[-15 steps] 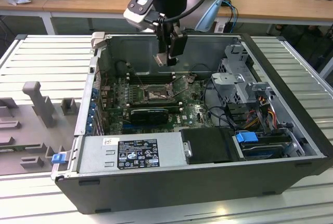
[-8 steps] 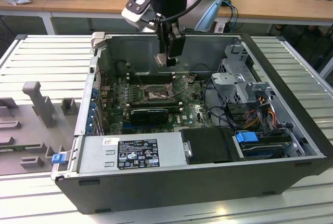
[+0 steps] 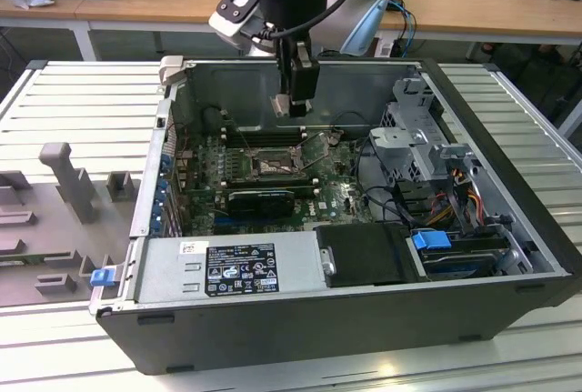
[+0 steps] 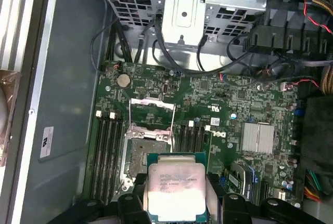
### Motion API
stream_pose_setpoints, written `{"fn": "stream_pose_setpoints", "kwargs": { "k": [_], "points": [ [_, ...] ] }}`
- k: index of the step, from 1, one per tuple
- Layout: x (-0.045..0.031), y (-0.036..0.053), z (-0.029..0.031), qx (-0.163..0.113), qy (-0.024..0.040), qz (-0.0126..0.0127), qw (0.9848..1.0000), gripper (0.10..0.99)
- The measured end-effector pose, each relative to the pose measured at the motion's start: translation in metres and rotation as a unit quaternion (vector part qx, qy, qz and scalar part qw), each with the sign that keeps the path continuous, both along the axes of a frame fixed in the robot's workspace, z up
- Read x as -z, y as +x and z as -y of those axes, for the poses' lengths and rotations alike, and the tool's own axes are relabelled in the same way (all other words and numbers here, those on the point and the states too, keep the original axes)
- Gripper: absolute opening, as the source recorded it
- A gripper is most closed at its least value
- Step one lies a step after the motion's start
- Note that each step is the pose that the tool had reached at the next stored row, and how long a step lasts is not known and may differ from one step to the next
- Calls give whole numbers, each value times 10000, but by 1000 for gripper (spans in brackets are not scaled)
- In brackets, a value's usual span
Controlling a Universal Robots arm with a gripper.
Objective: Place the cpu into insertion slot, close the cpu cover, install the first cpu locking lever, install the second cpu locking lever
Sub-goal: 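Place the cpu into insertion slot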
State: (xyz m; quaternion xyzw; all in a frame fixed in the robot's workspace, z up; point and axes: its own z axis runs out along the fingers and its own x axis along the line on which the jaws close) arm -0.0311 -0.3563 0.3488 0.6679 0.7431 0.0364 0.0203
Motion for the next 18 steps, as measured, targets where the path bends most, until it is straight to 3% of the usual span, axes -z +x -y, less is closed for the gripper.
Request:
{"fn": "stream_pose_setpoints", "kwargs": {
  "k": [4,6,18],
  "points": [
    [29,0,0,160,-9,0,9999,529],
    [48,0,0,380,-10,-1,9993,529],
    [92,-1,0,941,-13,-2,9956,529]
  ]
}}
